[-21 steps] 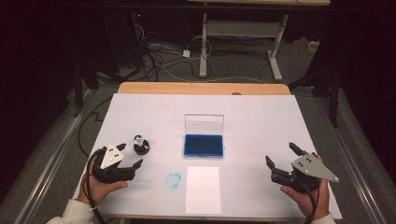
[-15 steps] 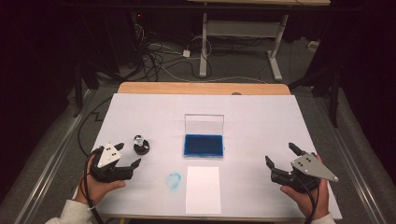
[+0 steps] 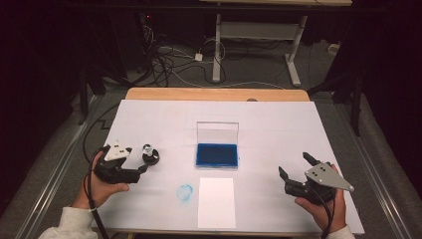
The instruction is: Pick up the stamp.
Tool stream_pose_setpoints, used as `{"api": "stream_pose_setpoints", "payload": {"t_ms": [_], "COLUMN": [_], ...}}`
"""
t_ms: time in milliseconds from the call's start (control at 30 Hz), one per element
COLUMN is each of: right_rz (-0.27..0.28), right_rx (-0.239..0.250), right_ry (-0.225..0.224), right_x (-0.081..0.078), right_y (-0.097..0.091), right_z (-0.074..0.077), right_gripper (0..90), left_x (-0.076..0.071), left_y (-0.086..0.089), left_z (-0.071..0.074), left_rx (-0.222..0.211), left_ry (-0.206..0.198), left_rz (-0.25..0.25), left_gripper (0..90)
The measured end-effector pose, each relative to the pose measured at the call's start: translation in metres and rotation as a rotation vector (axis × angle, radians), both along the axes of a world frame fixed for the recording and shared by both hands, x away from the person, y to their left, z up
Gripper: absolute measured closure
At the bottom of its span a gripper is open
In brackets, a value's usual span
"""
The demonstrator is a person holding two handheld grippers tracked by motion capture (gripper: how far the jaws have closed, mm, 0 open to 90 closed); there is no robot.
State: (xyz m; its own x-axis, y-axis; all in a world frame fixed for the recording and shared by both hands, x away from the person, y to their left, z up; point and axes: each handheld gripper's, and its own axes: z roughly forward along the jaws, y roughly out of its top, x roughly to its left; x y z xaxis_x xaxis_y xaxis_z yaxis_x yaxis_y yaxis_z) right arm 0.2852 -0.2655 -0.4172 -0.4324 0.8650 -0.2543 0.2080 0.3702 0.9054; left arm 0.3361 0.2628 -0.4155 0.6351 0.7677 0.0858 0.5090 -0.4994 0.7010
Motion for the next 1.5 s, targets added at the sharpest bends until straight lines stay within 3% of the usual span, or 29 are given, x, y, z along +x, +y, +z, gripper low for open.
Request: {"api": "stream_pose_setpoints", "payload": {"t_ms": [67, 200, 300, 333, 500, 667, 733, 867, 1067, 1500], "right_rz": [0.0, 0.003, 0.004, 0.004, 0.001, -0.003, -0.002, 0.0, -0.001, 0.005], "right_rx": [0.0, -0.004, -0.006, -0.007, -0.006, -0.007, -0.011, -0.015, -0.017, -0.021], "right_ry": [0.007, 0.015, 0.014, 0.014, 0.024, 0.024, 0.021, 0.023, 0.018, 0.02], "right_x": [0.001, 0.001, 0.002, 0.002, 0.001, 0.0, 0.0, 0.0, 0.0, 0.0], "right_y": [0.002, 0.003, 0.002, 0.002, 0.001, 0.001, 0.001, 0.002, 0.002, 0.003], "right_z": [-0.001, -0.003, -0.004, -0.004, -0.006, -0.006, -0.007, -0.007, -0.006, -0.007], "right_gripper": [16.1, 16.2, 16.2, 16.2, 16.2, 16.3, 16.3, 16.5, 16.5, 16.6], "left_x": [0.004, 0.033, 0.042, 0.051, 0.066, 0.07, 0.071, 0.071, 0.072, 0.07], "left_y": [-0.001, -0.008, -0.01, -0.011, -0.012, -0.013, -0.012, -0.013, -0.016, -0.017], "left_z": [0.001, 0.004, 0.003, 0.003, -0.001, -0.004, -0.003, -0.004, -0.009, -0.008], "left_rx": [0.009, 0.052, 0.058, 0.069, 0.076, 0.08, 0.056, 0.066, 0.098, 0.093], "left_ry": [0.001, 0.08, 0.126, 0.166, 0.204, 0.206, 0.202, 0.205, 0.216, 0.195], "left_rz": [0.005, -0.003, -0.018, -0.028, -0.026, -0.038, -0.056, -0.062, -0.059, -0.063], "left_gripper": [19.4, 21.7, 24.1, 24.2, 31.4, 40.8, 45.9, 50.9, 49.9, 54.4]}}
